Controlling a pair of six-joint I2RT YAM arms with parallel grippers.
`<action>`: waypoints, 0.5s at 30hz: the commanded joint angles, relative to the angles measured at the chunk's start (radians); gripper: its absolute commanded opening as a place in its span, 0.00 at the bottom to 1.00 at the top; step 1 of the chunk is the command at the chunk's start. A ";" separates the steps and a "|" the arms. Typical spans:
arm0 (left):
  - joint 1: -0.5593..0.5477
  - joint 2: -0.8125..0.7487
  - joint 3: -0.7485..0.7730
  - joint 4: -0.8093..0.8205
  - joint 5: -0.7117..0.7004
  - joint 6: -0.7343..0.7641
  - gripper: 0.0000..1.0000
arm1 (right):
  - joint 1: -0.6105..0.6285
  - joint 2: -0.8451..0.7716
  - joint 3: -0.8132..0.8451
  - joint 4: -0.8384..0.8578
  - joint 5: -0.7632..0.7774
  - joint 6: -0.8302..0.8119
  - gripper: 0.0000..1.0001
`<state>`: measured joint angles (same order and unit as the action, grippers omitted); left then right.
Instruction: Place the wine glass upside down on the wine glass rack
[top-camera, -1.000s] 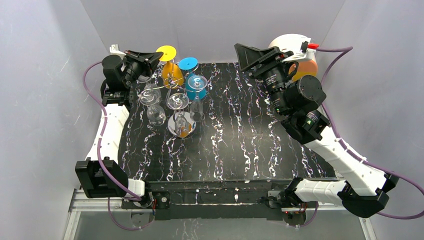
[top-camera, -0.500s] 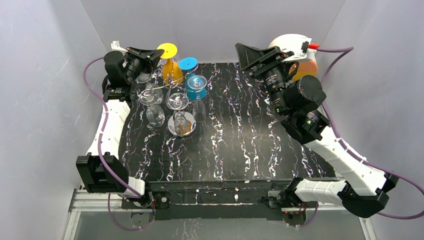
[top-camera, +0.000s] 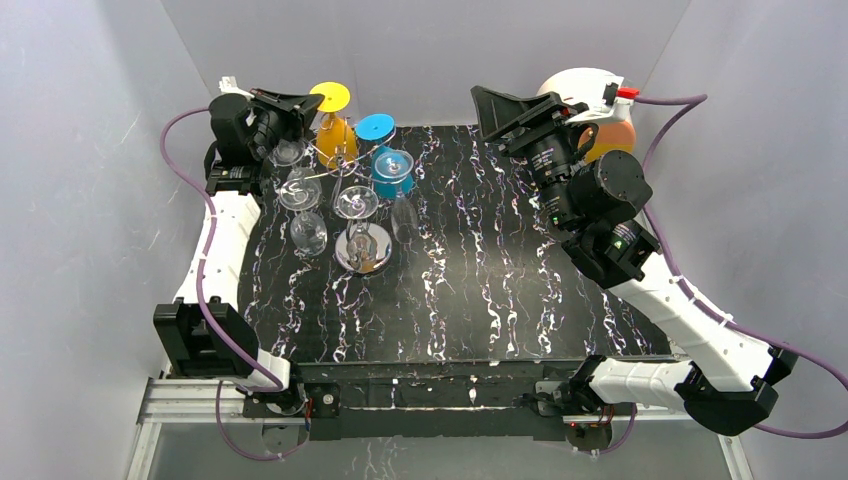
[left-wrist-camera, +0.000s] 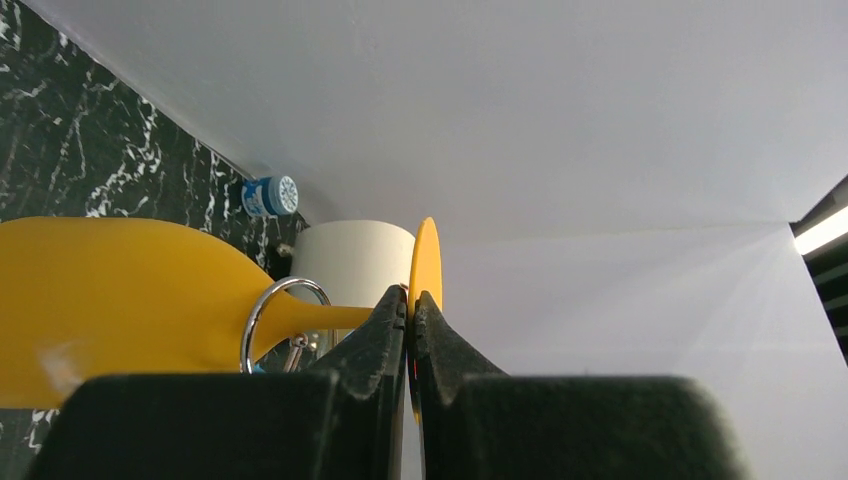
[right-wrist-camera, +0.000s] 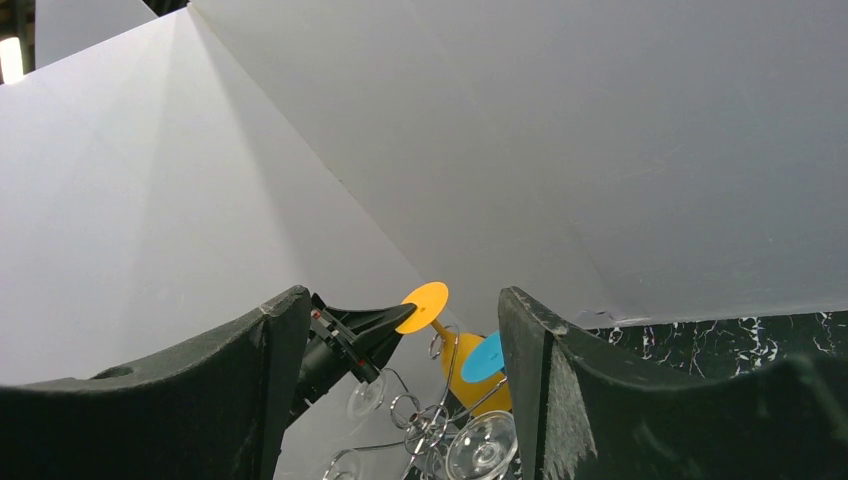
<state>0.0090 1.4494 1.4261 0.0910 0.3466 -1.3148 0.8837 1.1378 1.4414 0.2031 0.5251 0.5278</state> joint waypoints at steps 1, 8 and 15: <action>0.005 -0.011 0.074 -0.042 -0.078 0.061 0.00 | -0.002 -0.013 0.005 0.018 0.020 0.003 0.76; 0.005 -0.008 0.088 -0.060 -0.117 0.067 0.01 | -0.002 -0.019 0.006 0.019 0.023 0.003 0.76; 0.005 -0.059 0.059 -0.086 -0.158 0.106 0.08 | -0.002 -0.029 -0.003 0.019 0.025 0.008 0.76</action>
<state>0.0082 1.4506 1.4693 0.0017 0.2459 -1.2541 0.8837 1.1378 1.4414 0.1993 0.5293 0.5282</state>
